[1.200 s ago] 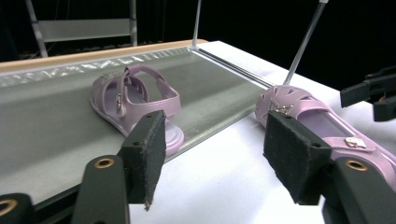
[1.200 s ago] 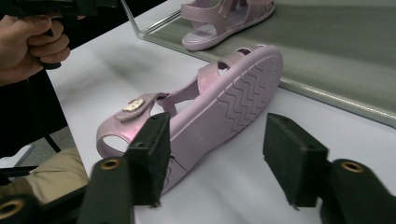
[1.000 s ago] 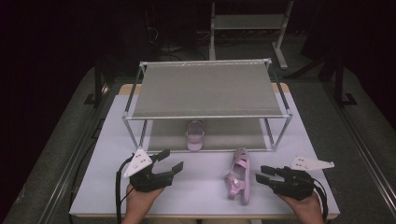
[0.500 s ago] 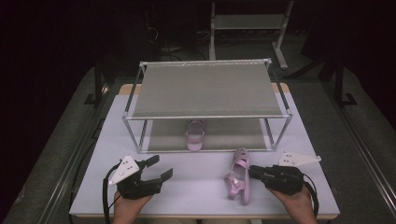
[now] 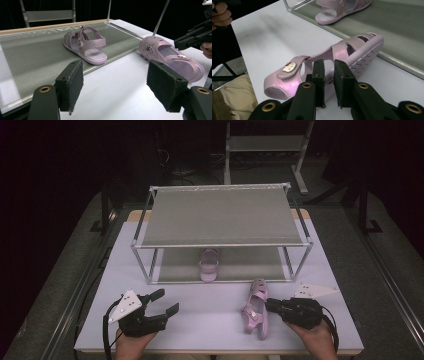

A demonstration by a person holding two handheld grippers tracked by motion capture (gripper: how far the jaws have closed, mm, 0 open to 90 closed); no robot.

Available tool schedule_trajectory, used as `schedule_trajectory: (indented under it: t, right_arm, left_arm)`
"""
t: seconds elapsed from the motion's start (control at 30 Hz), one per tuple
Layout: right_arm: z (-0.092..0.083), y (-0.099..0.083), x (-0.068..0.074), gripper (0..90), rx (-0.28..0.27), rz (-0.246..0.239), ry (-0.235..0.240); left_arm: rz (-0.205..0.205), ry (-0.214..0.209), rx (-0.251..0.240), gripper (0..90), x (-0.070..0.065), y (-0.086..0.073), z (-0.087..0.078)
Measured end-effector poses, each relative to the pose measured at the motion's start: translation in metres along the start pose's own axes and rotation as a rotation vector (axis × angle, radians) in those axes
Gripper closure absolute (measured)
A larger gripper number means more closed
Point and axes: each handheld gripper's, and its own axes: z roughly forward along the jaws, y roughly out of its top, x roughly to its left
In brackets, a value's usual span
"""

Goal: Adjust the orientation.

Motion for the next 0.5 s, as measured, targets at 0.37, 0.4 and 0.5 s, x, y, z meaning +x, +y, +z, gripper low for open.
schedule_trajectory:
  t: [0.37, 0.4, 0.5]
  right_arm:
    - [-0.007, -0.008, -0.006, 78.4, -0.016, 0.031, -0.007]
    - [-0.009, -0.010, -0.008, 78.6, -0.012, 0.041, -0.014]
    - [-0.011, -0.011, -0.010, 78.8, -0.009, 0.047, -0.019]
  left_arm:
    - [0.018, 0.002, 0.000, 29.7, -0.002, -0.001, 0.000]
    - [0.024, 0.002, 0.001, 29.7, -0.002, -0.001, 0.000]
    - [0.024, 0.002, -0.001, 29.8, -0.002, -0.001, 0.000]
